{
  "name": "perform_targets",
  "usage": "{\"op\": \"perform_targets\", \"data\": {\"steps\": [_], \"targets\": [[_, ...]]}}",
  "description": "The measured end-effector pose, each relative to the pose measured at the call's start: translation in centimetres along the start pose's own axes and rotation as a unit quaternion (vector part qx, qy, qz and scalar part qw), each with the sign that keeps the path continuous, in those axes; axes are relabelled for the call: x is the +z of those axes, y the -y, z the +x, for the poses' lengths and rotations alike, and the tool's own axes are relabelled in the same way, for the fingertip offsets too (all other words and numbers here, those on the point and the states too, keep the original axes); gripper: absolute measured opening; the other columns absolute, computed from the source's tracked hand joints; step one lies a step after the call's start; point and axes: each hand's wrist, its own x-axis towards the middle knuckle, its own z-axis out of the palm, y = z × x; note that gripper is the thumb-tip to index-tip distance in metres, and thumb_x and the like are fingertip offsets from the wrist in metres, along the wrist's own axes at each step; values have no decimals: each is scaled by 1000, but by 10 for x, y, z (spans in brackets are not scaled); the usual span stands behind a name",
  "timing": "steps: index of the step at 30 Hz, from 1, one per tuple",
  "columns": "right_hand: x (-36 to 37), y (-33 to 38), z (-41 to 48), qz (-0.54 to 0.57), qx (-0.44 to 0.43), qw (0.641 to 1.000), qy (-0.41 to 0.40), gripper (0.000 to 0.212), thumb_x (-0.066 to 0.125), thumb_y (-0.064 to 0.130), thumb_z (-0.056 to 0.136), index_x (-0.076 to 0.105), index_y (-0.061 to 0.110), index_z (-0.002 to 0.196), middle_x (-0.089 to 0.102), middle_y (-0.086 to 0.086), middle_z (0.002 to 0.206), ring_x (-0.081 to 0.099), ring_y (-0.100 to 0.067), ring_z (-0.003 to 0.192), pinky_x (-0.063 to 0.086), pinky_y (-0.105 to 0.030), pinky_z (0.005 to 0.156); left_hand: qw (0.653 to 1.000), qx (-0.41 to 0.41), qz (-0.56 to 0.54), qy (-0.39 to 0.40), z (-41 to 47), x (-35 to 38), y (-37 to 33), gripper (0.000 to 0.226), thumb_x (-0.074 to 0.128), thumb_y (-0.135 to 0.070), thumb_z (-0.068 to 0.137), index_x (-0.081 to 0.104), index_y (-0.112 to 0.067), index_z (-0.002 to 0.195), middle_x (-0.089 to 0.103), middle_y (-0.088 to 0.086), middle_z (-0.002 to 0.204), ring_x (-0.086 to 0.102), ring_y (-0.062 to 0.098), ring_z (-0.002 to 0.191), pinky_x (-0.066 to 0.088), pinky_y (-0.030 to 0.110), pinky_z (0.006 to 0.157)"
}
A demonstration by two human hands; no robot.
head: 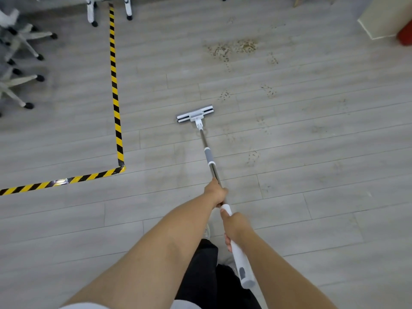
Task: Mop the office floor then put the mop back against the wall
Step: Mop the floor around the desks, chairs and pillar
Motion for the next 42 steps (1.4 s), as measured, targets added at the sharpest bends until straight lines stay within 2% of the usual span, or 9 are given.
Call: {"op": "perform_targets", "data": {"steps": [2, 4, 10, 13, 19, 31, 36, 40, 42], "targets": [[9, -1, 2, -1, 13, 1000, 0, 52, 37, 51, 105, 56, 3, 96, 56, -10, 55, 51, -20, 36, 51, -28, 44, 1000, -5, 10, 1, 6, -1, 8, 54, 52, -19, 98, 34, -20, 149, 58, 10, 108, 64, 30, 88, 60, 36, 62], [15, 6, 6, 4, 24, 1000, -6, 49, 38, 52, 104, 54, 7, 95, 57, -11, 58, 50, -20, 36, 49, -28, 42, 1000, -6, 15, 3, 18, -4, 11, 59, 50, -20, 100, 27, -21, 154, 59, 11, 112, 64, 30, 91, 61, 38, 69], [17, 85, 43, -22, 12, 1000, -12, 55, 38, 56, 103, 56, 4, 95, 60, -10, 50, 57, -25, 41, 59, -39, 61, 999, 23, 24, -18, 78, -55, -28, 54, 54, -22, 98, 37, -18, 149, 63, 13, 125, 65, 32, 103, 58, 35, 72], [17, 129, 61, -15, -5, 1000, -16, 57, 35, 54, 104, 56, 2, 95, 58, -10, 49, 54, -22, 38, 54, -34, 59, 998, 37, 40, -24, 108, -87, -54, 52, 57, -23, 95, 40, -16, 143, 62, 15, 124, 65, 35, 105, 61, 42, 80], [19, 152, 92, 19, 7, 999, -27, 55, 40, 56, 102, 55, 3, 99, 55, -8, 48, 52, -23, 42, 52, -35, 59, 998, 37, 38, -17, 144, -98, -66, 57, 57, -24, 93, 37, -19, 146, 62, 15, 119, 65, 37, 100, 63, 47, 76], [41, 50, 90, 6, -5, 1000, -12, 61, 35, 59, 102, 59, 4, 91, 60, -12, 57, 56, -26, 50, 58, -43, 71, 997, 35, 57, -50, 118, -27, 6, 68, 53, -25, 98, 20, -23, 158, 62, 13, 126, 65, 32, 104, 57, 34, 83], [52, -51, 52, -18, -2, 1000, -3, 59, 32, 60, 103, 57, 7, 92, 60, -11, 61, 55, -22, 46, 59, -39, 68, 996, 41, 63, -53, 55, 34, 71, 66, 50, -24, 99, 20, -20, 158, 62, 14, 123, 64, 30, 97, 53, 32, 74], [59, -153, 19, -59, 14, 998, -11, 57, 36, 58, 102, 59, 6, 110, 67, -13, 80, 63, -26, 61, 62, -39, 75, 995, 42, 74, -48, -10, 102, 135, 65, 49, -23, 97, 22, -19, 157, 63, 13, 122, 65, 31, 102, 56, 34, 81], [61, -212, -5, -67, 19, 998, -7, 58, 37, 57, 102, 59, 4, 111, 67, -14, 76, 65, -27, 58, 62, -38, 69, 995, 43, 75, -50, -47, 138, 168, 64, 49, -23, 97, 25, -19, 155, 63, 13, 122, 65, 31, 105, 55, 34, 85]]}}
